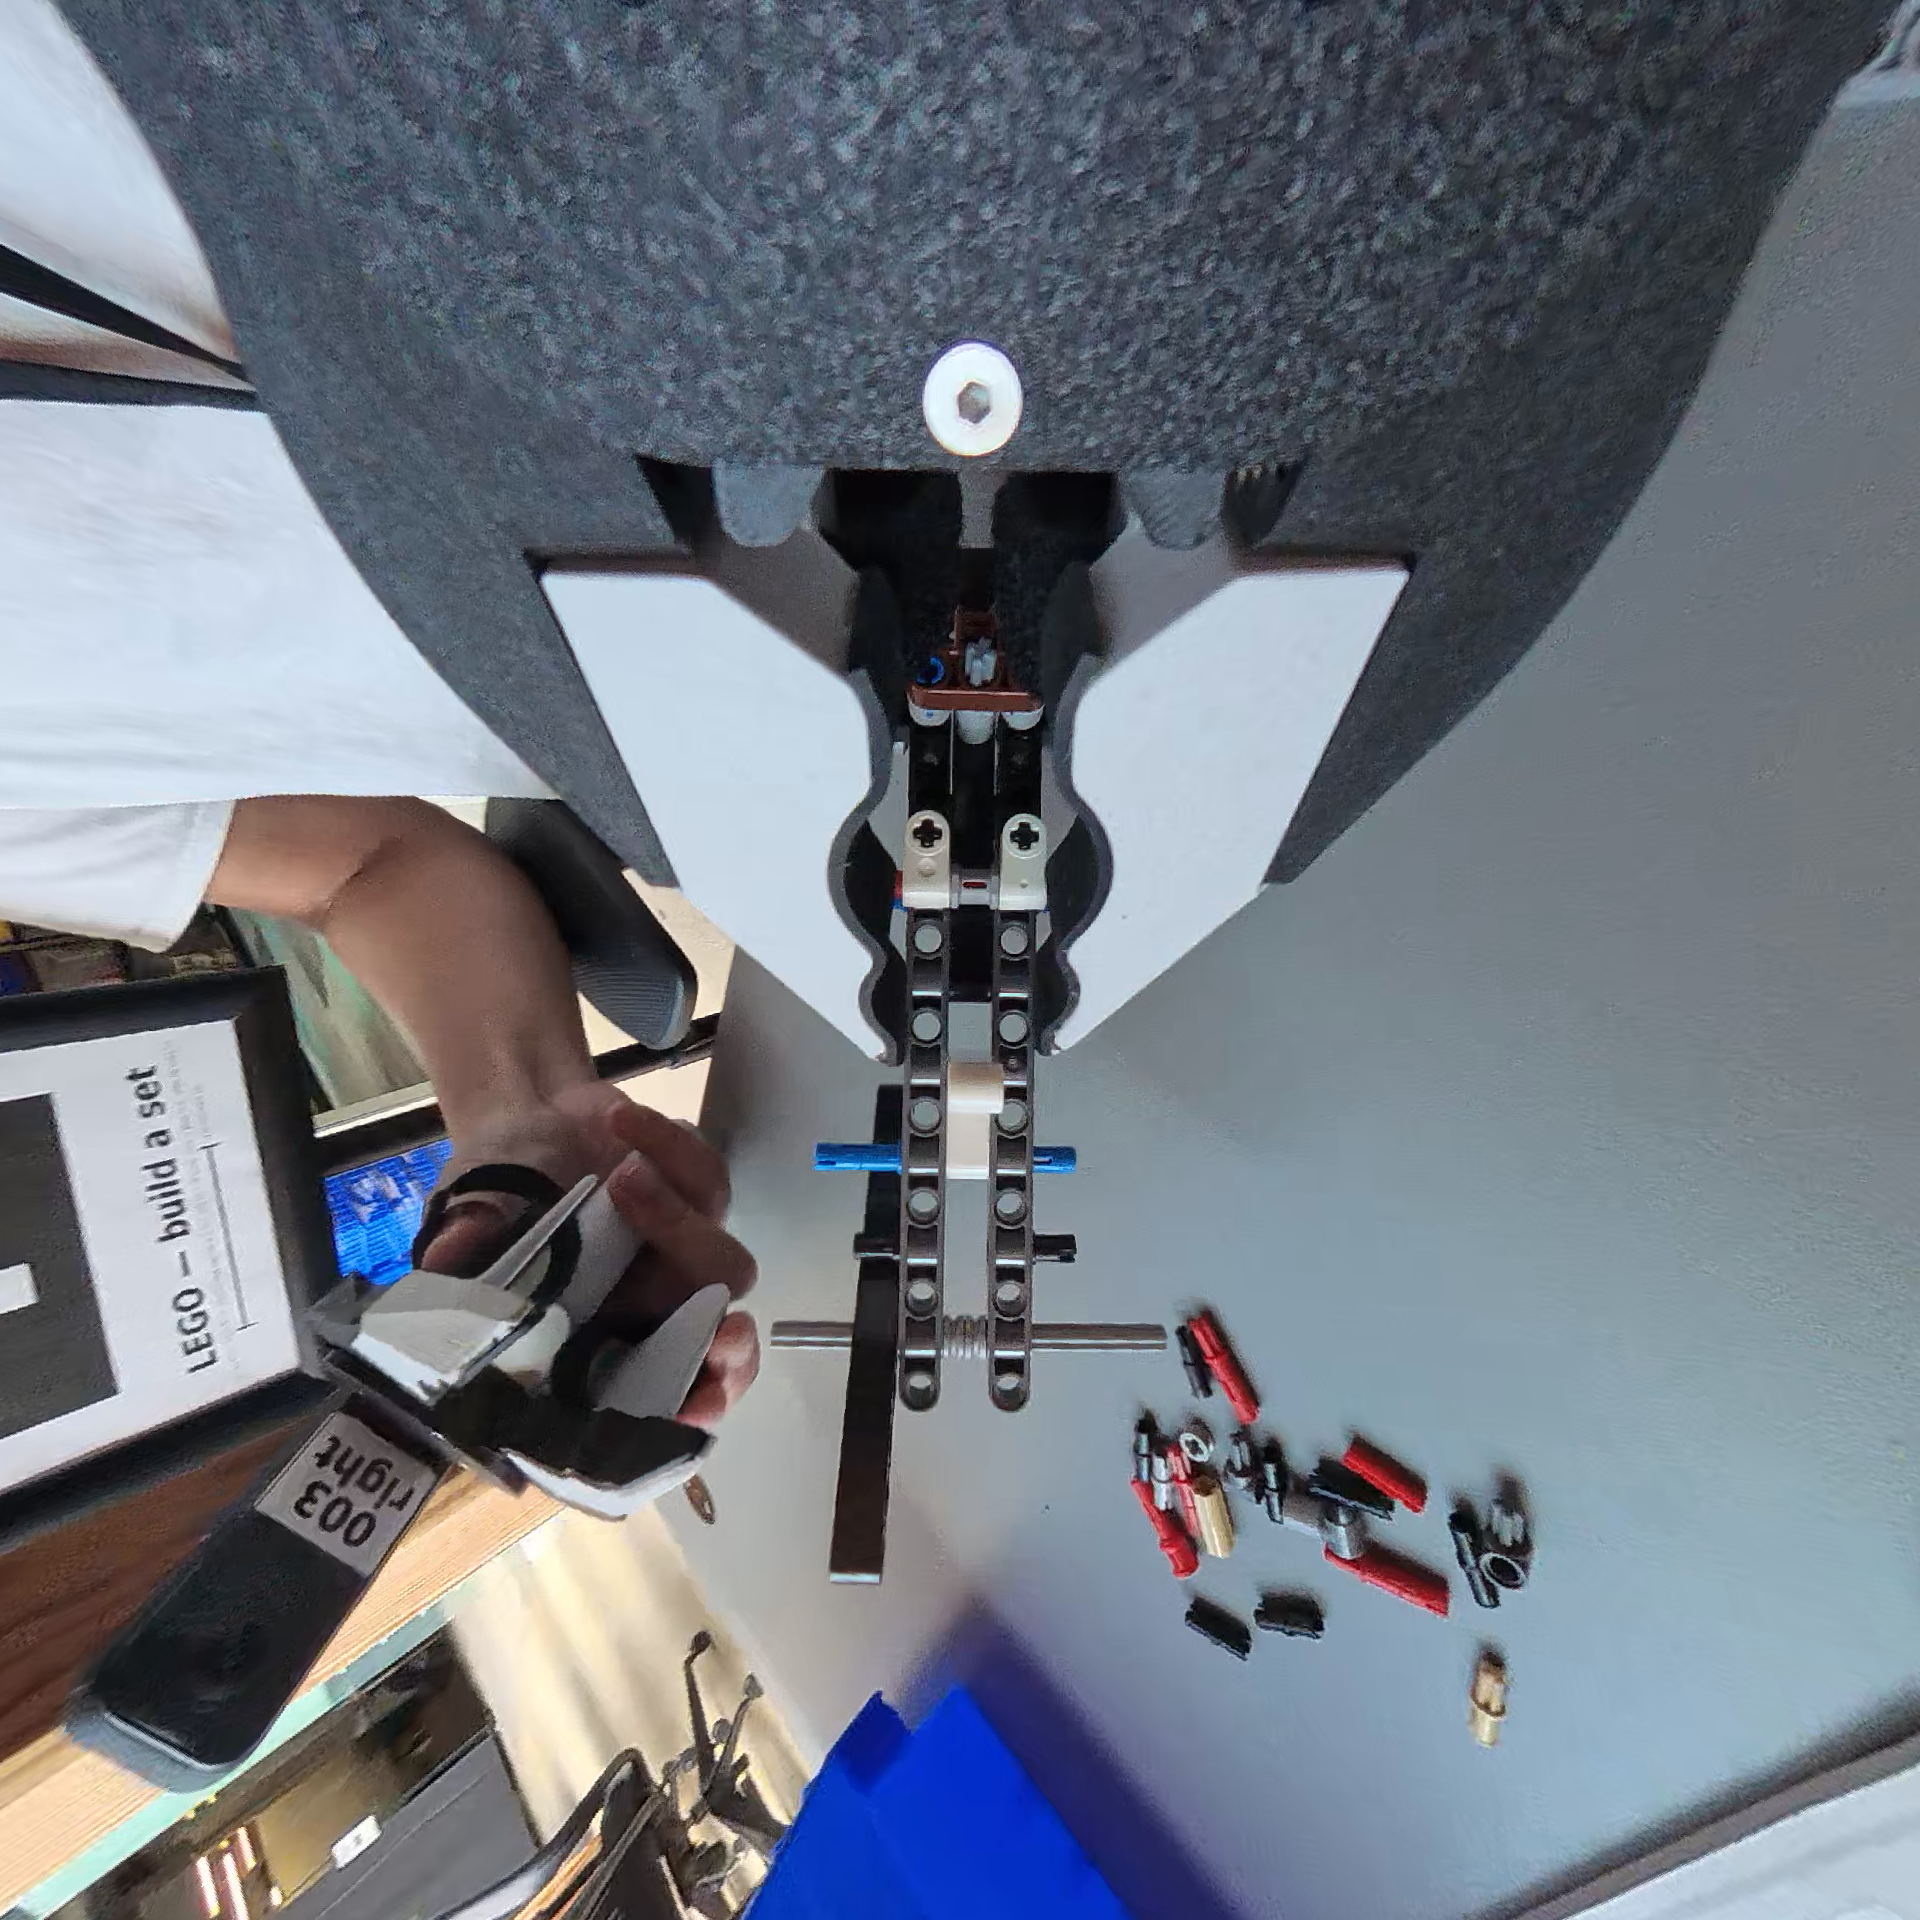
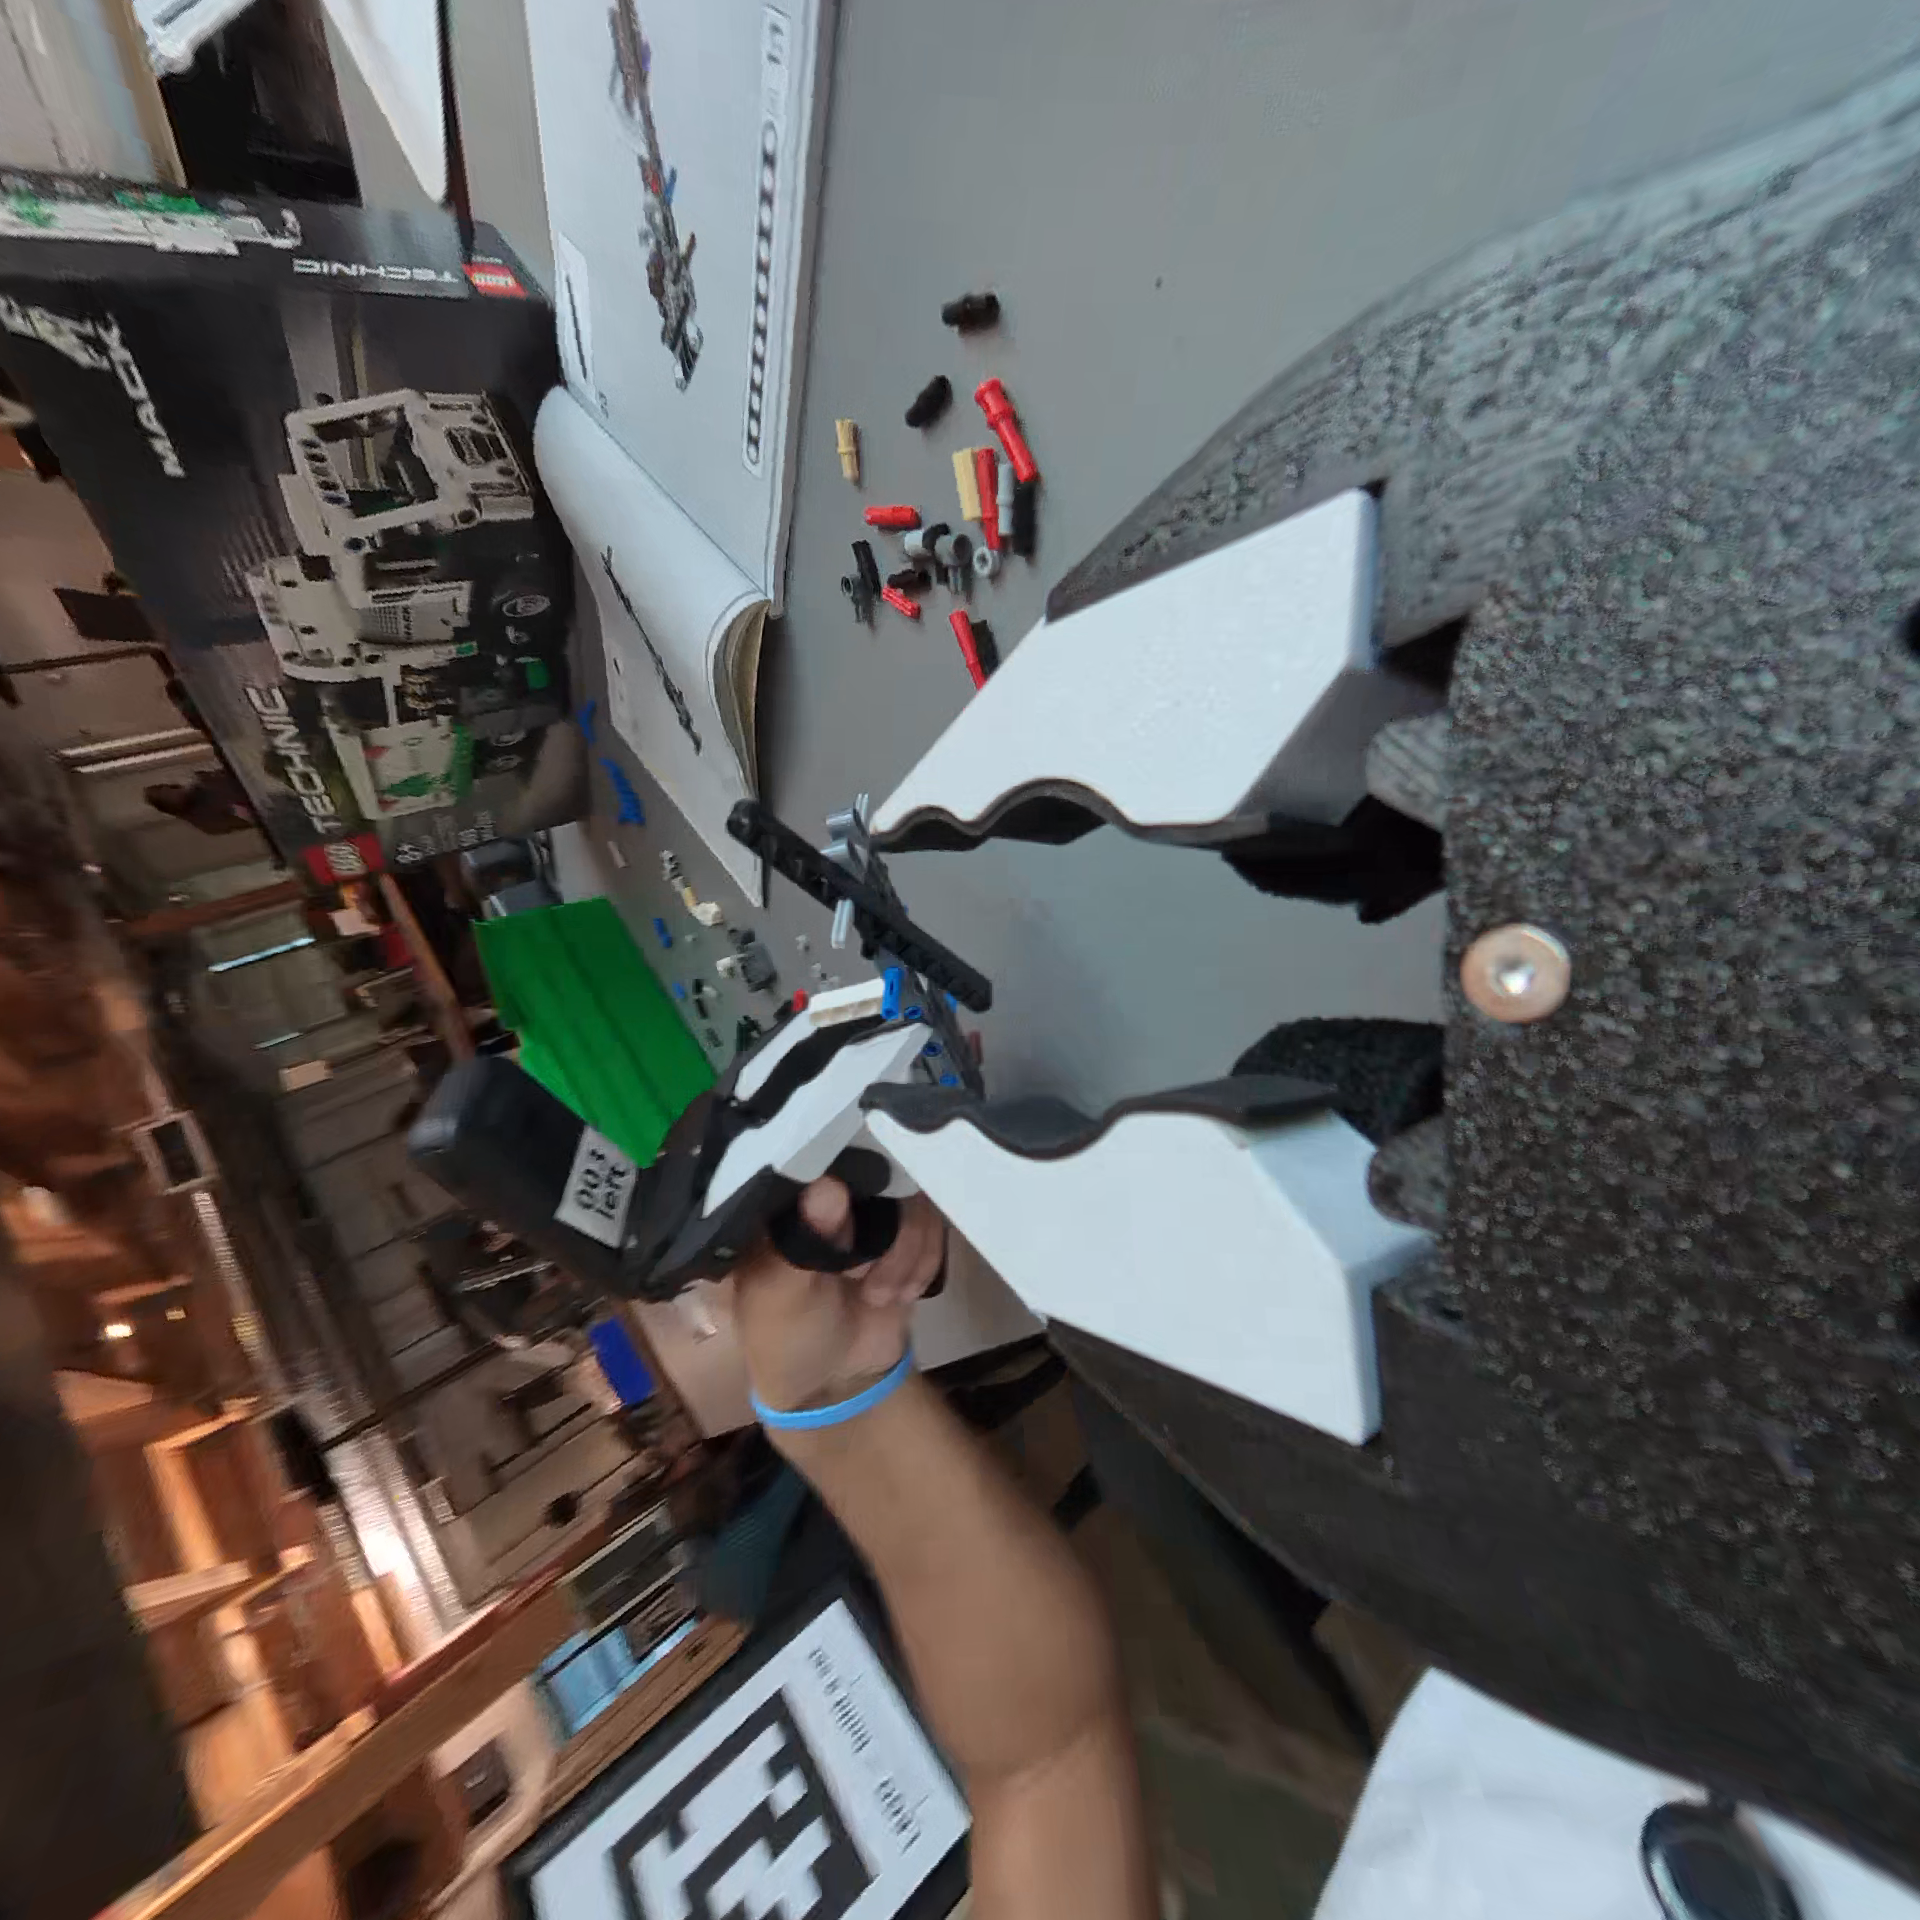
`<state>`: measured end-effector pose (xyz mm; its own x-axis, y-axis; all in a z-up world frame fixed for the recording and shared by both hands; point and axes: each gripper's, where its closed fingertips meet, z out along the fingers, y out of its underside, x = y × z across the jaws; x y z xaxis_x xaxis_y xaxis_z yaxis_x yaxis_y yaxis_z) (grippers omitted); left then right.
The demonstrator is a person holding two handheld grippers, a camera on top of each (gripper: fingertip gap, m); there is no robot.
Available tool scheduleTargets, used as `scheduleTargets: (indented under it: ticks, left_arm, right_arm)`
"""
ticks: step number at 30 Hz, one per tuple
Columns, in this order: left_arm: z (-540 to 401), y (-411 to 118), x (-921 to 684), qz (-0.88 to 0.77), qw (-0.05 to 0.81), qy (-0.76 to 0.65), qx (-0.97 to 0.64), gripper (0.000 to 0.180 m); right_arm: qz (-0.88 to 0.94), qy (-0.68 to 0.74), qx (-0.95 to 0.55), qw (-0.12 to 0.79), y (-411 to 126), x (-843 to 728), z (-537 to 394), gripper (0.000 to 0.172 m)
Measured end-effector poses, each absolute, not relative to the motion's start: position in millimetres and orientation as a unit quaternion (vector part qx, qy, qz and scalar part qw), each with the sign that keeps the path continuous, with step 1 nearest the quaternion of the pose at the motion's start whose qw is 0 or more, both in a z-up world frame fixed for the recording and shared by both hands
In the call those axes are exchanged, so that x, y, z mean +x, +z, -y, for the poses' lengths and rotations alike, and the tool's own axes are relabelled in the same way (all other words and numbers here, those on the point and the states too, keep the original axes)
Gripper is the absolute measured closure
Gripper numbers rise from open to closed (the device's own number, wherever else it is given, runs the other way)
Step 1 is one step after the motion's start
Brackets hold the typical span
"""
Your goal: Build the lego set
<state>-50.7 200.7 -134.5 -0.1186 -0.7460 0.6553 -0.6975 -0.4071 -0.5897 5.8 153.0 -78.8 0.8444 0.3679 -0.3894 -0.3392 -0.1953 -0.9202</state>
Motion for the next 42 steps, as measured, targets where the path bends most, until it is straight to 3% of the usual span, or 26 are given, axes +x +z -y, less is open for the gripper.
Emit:
scheduleTargets:
  ticks: [4, 11, 15, 16, 20, 25, 32, 39, 42]
  left_arm:
    - [-209, -149, -48, -0.57, 0.054, -0.466, -0.675, 0.158]
    - [-205, -138, -43, -0.56, 0.038, -0.497, -0.661, 0.158]
    - [-203, -123, -40, -0.533, 0.03, -0.54, -0.651, 0.158]
    - [-204, -119, -40, -0.523, 0.029, -0.552, -0.649, 0.158]
    - [-204, -107, -42, -0.5, 0.006, -0.588, -0.635, 0.158]
    - [-205, -107, -45, -0.485, -0.018, -0.606, -0.63, 0.158]
    - [-202, -103, -49, -0.487, -0.018, -0.617, -0.618, 0.158]
    - [-197, -106, -47, -0.496, -0.009, -0.611, -0.616, 0.158]
    - [-195, -103, -47, -0.498, -0.012, -0.614, -0.612, 0.158]
  right_arm:
    - [-0.05, 0.303, -0.74, 0.599, -101, 12, -156, 0.128]
    - [0.001, 0.205, -0.806, 0.556, -116, 7, -169, 0.132]
    - [-0.077, 0.313, -0.774, 0.546, -102, -9, -174, 0.124]
    - [-0.087, 0.308, -0.77, 0.552, -103, -9, -176, 0.113]
    - [-0.043, 0.208, -0.777, 0.592, -112, -7, -184, 0.129]
    - [-0.049, 0.228, -0.775, 0.587, -112, -10, -194, 0.143]
    - [-0.109, 0.302, -0.711, 0.626, -90, 14, -198, 0.147]
    - [-0.137, 0.492, -0.589, 0.626, -59, 3, -202, 0.145]
    - [-0.137, 0.504, -0.581, 0.624, -59, 2, -202, 0.156]
